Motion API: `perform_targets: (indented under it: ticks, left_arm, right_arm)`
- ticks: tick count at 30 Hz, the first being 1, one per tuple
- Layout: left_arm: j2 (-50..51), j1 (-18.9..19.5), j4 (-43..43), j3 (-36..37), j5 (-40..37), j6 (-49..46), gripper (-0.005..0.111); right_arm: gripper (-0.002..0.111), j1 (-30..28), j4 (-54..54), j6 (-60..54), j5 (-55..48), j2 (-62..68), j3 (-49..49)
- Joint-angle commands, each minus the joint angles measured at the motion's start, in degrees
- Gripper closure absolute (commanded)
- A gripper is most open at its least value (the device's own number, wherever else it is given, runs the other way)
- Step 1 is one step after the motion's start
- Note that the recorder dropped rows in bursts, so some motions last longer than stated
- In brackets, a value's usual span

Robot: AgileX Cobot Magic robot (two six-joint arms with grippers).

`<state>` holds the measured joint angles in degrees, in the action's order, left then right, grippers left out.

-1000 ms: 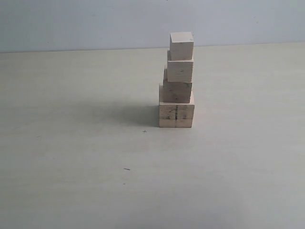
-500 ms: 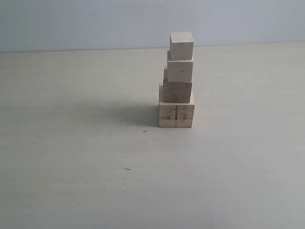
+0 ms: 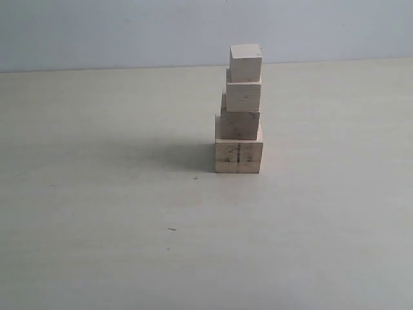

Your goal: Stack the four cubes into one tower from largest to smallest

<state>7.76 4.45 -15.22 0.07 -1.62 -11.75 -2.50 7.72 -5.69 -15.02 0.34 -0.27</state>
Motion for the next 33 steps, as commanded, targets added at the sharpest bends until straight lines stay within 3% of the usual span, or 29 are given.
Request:
perform_targets:
  ticks: [1, 5, 7, 33]
  left_arm:
    - [-0.5, -0.3, -0.6, -0.1, 0.2, -0.1, 0.107]
    - [-0.5, -0.3, -0.6, -0.1, 0.2, -0.1, 0.107]
    - [-0.5, -0.3, -0.6, -0.1, 0.2, -0.1, 0.107]
    - [-0.5, -0.4, -0.6, -0.1, 0.2, -0.1, 0.107]
  right_arm:
    - [0.108, 0.5, -4.8, 15.4, -8.4, -0.3, 0.3]
    - [0.108, 0.5, -5.5, 14.9, -7.3, -0.3, 0.3]
    - [0.108, 0.5, -9.0, 9.1, -3.3, -0.3, 0.3]
    - [0.108, 0.5, -8.1, 8.9, -4.6, -0.3, 0.3]
